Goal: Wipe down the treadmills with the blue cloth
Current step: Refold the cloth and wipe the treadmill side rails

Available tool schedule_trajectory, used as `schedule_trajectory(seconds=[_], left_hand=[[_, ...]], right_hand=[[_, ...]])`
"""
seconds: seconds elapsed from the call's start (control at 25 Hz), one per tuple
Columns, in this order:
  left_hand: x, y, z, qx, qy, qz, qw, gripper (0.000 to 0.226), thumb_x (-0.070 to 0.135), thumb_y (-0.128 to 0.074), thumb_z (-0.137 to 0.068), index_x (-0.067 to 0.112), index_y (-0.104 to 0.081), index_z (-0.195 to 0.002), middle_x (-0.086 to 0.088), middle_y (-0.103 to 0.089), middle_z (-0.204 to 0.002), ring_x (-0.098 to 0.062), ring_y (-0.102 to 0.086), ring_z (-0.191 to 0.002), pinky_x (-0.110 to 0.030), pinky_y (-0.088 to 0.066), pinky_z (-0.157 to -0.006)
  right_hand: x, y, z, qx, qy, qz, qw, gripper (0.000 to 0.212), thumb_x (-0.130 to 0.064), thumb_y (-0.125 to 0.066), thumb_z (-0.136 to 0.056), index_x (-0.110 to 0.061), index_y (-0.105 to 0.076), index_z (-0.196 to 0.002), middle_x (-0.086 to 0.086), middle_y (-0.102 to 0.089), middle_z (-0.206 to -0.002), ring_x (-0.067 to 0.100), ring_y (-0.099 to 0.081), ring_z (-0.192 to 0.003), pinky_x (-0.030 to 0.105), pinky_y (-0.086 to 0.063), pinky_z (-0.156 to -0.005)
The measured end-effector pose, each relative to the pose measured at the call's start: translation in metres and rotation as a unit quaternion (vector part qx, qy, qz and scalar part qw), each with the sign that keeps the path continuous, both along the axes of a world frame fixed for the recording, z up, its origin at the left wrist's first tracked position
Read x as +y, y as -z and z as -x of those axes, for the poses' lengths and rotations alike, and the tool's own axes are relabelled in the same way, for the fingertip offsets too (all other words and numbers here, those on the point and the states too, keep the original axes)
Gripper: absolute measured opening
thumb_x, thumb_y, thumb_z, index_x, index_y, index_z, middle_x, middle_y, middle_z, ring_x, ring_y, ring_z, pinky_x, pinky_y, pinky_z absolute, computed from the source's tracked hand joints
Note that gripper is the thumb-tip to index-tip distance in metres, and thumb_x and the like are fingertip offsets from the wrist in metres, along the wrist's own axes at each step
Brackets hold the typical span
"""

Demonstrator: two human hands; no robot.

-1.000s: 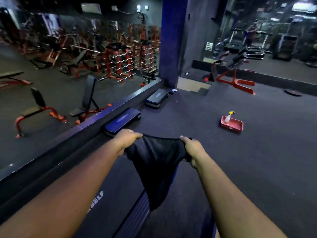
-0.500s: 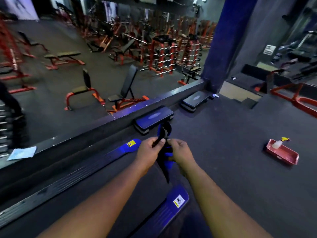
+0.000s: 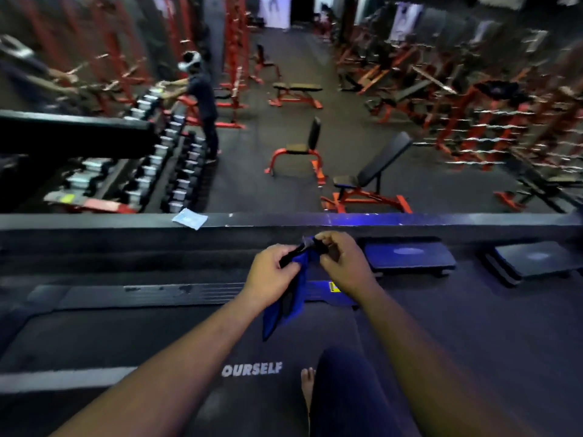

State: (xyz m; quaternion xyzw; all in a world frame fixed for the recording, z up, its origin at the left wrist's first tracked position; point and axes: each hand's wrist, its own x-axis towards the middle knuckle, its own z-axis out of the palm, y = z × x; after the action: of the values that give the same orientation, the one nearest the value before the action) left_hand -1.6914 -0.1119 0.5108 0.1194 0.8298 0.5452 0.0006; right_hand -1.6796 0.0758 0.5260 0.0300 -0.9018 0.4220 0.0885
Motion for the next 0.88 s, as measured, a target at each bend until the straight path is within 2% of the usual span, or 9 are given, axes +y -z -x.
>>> schedule_trajectory(seconds=[0.08,0.24,0.32,0.44,0.52,0.64,0.72,0.8,0.88], left_hand=[[-0.018,-0.006,0.034,-0.034,-0.053,-0.016,0.998,0.030,0.005,-0.065,-0.078,0.023,-0.077,-0.099,0.009,-0.075,-0.088,-0.008,-0.069,-0.081,-0.030,-0.054,-0.078],[-0.058,-0.060,0.081,-0.117,-0.122,0.002,0.986,0.033,0.002,-0.059,-0.078,0.017,-0.078,-0.101,0.011,-0.074,-0.082,-0.003,-0.064,-0.070,-0.024,-0.051,-0.068],[-0.081,-0.098,0.088,-0.111,-0.154,0.072,0.979,0.035,0.013,-0.059,-0.074,0.022,-0.077,-0.102,0.009,-0.076,-0.089,-0.006,-0.068,-0.078,-0.027,-0.054,-0.073],[-0.111,-0.155,0.078,-0.073,-0.187,0.303,0.932,0.040,0.017,-0.066,-0.078,0.025,-0.071,-0.117,0.003,-0.073,-0.115,-0.017,-0.066,-0.105,-0.031,-0.051,-0.088],[-0.128,-0.189,0.060,-0.081,-0.252,0.315,0.911,0.045,0.022,-0.065,-0.077,0.025,-0.068,-0.122,0.004,-0.072,-0.117,-0.019,-0.066,-0.108,-0.030,-0.051,-0.088],[-0.151,-0.241,0.039,-0.050,-0.393,0.061,0.916,0.048,0.023,-0.063,-0.073,0.027,-0.065,-0.121,0.012,-0.069,-0.095,-0.007,-0.066,-0.085,-0.021,-0.048,-0.075],[-0.168,-0.270,0.034,0.015,-0.497,-0.187,0.847,0.038,0.009,-0.068,-0.085,0.023,-0.063,-0.120,0.006,-0.070,-0.090,-0.005,-0.064,-0.079,-0.021,-0.051,-0.073],[-0.184,-0.279,0.026,0.021,-0.524,-0.339,0.781,0.028,0.030,-0.063,-0.095,0.016,-0.062,-0.120,0.003,-0.073,-0.100,-0.009,-0.068,-0.090,-0.033,-0.053,-0.084],[-0.182,-0.257,0.002,-0.086,-0.508,-0.438,0.737,0.061,0.056,-0.063,-0.090,0.013,-0.057,-0.132,-0.005,-0.073,-0.114,-0.022,-0.070,-0.105,-0.042,-0.052,-0.095]], right_hand=[[0.003,0.011,0.061,0.031,-0.086,-0.140,0.986,0.037,-0.017,-0.065,-0.077,-0.028,-0.066,-0.112,-0.004,-0.056,-0.110,0.013,-0.052,-0.104,0.030,-0.044,-0.088],[0.001,-0.014,0.152,0.008,-0.211,-0.322,0.923,0.029,-0.045,-0.067,-0.084,-0.035,-0.066,-0.111,-0.004,-0.053,-0.114,0.022,-0.049,-0.114,0.037,-0.043,-0.086],[-0.009,-0.046,0.191,0.030,-0.256,-0.329,0.908,0.030,-0.050,-0.068,-0.084,-0.032,-0.066,-0.108,-0.003,-0.055,-0.113,0.024,-0.051,-0.113,0.038,-0.044,-0.085],[-0.043,-0.111,0.229,0.034,-0.366,-0.231,0.901,0.025,-0.045,-0.071,-0.083,-0.027,-0.064,-0.098,-0.005,-0.058,-0.106,0.023,-0.056,-0.104,0.037,-0.048,-0.083],[-0.073,-0.151,0.235,-0.019,-0.445,-0.124,0.887,0.020,-0.032,-0.074,-0.083,-0.025,-0.060,-0.097,-0.003,-0.061,-0.101,0.023,-0.060,-0.097,0.037,-0.049,-0.083],[-0.122,-0.210,0.236,-0.121,-0.474,0.032,0.872,0.033,-0.020,-0.075,-0.081,-0.038,-0.052,-0.097,-0.002,-0.060,-0.091,0.014,-0.056,-0.079,0.036,-0.047,-0.075],[-0.167,-0.252,0.234,-0.152,-0.475,0.213,0.840,0.045,-0.015,-0.076,-0.080,-0.045,-0.052,-0.104,0.000,-0.062,-0.096,0.011,-0.058,-0.086,0.035,-0.049,-0.078],[-0.211,-0.277,0.235,-0.234,-0.453,0.351,0.785,0.049,-0.009,-0.073,-0.087,-0.039,-0.052,-0.120,0.000,-0.067,-0.106,0.016,-0.064,-0.100,0.033,-0.054,-0.086],[-0.239,-0.278,0.211,-0.350,-0.495,0.245,0.757,0.024,-0.019,-0.063,-0.095,-0.025,-0.058,-0.118,-0.007,-0.069,-0.108,0.008,-0.068,-0.099,0.021,-0.054,-0.078]])
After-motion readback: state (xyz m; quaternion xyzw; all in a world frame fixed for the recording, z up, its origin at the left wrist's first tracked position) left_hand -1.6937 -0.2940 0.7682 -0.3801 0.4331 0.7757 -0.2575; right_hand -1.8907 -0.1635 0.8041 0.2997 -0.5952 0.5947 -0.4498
